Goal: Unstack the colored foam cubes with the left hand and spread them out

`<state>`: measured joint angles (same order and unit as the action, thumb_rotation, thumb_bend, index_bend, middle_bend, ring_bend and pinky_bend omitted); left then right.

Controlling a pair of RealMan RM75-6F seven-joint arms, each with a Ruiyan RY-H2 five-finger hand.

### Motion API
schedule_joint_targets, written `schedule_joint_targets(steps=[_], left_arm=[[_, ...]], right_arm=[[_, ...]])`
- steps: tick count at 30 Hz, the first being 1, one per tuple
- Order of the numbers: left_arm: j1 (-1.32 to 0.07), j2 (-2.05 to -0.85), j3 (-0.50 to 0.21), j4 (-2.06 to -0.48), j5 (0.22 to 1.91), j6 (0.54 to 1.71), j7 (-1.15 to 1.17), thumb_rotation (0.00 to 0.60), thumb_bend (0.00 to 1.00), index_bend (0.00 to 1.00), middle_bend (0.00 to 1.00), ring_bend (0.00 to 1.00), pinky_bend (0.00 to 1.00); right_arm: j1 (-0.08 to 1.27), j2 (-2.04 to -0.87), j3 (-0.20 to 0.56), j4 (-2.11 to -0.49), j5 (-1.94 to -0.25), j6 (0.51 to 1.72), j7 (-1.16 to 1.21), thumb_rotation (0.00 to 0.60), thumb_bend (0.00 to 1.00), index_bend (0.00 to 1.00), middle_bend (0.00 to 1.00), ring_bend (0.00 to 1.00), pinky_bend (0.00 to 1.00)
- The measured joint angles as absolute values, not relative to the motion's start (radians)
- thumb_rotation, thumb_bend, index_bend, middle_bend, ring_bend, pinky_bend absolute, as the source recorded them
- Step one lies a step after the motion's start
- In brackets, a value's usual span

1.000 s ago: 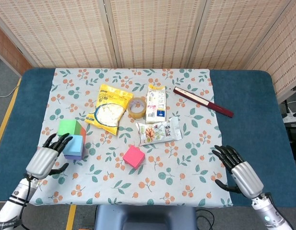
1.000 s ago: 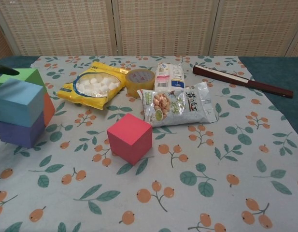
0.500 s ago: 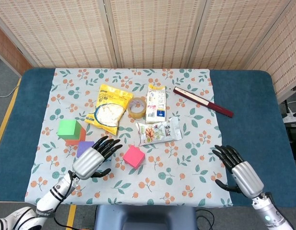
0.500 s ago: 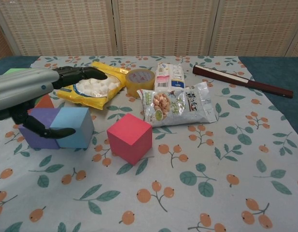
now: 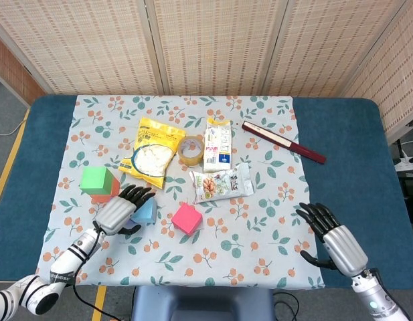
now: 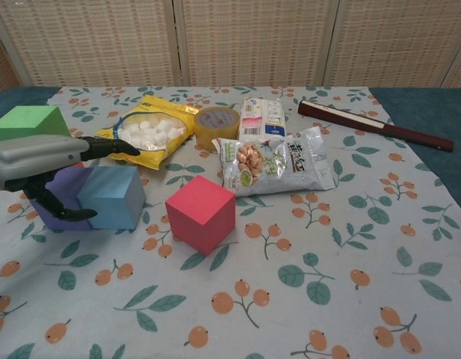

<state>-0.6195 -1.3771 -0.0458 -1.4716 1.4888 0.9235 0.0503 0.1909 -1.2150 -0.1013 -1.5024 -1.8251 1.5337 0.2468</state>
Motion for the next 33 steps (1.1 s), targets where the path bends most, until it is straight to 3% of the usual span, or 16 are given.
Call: schedule_joint_targets(steps=[2,6,11,17,25,33], left_arm=[[-0.624,-1.385,-0.044,-1.446,1.478,0.913,0.039,0.6,0.33,0.0,0.0,0.01,0.0],[-0.628,-1.404,-0.041,-1.412,1.471,0.91,0.01,0.6,0.31,0.0,0.02,0.16,0.0],[-0.63,-1.43,-0.033,-1.385,1.505,0.939,-0.05,0.6,0.31,0.06,0.32,0.33,0.0],[-0.634,-1.469,-0.032,-1.348,1.528,0.971,-0.115,0.6,0.31,0.21,0.48,0.44,0.05],[-0.632,-1.478,-0.019,-1.325,1.613,1.075,-0.194,0.6,0.31,0.21,0.52,0.5,0.09],[-0.604,-1.403,0.033,-1.438,1.689,1.15,-0.192,0.6,0.32,0.19,0.5,0.49,0.08]], right_arm=[[0.19,-1.214,-0.101,-1.503,-1.826,1.536,0.248,0.6,0.15,0.0,0.0,0.0,0.0],[0.19,-1.212,-0.1,-1.503,-1.824,1.538,0.251,0.6,0.15,0.0,0.0,0.0,0.0],[0.191,-1.213,-0.1,-1.501,-1.824,1.535,0.252,0.6,0.15,0.0,0.0,0.0,0.0],[0.19,-1.212,-0.101,-1.503,-1.827,1.538,0.252,0.6,0.15,0.0,0.0,0.0,0.0],[0.191,-1.211,-0.101,-1.502,-1.826,1.535,0.255,0.6,0.15,0.0,0.0,0.0,0.0],[0.193,-1.215,-0.104,-1.5,-1.829,1.529,0.252,0.6,0.15,0.0,0.0,0.0,0.0]])
